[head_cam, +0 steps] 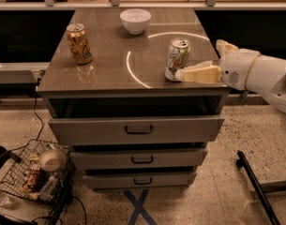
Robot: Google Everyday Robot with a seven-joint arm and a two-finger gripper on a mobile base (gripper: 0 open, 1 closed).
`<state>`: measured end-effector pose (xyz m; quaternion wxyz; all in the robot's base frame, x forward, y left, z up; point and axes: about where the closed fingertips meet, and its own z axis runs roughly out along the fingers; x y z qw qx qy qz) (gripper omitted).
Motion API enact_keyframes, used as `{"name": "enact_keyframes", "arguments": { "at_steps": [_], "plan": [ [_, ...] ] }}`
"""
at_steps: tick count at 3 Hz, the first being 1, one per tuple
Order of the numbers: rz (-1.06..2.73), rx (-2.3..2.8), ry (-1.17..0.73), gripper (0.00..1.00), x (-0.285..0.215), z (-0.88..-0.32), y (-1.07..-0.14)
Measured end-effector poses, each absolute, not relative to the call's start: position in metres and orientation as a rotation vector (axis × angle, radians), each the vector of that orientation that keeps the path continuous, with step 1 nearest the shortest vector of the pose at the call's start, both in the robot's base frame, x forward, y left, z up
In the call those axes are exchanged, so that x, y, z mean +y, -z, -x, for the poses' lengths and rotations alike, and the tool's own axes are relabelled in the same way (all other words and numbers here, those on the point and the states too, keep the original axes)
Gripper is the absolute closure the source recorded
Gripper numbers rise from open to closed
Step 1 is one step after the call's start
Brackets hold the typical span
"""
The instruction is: Move 7up can near white bowl
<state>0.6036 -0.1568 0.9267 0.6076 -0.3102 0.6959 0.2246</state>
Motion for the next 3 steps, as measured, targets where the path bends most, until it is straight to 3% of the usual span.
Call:
{"name": "enact_keyframes", "arguments": {
  "at_steps": [3],
  "plan": [
    [0.704,1.548,-0.606,0.0,-0.135,-0.633,-0.896]
  ]
}}
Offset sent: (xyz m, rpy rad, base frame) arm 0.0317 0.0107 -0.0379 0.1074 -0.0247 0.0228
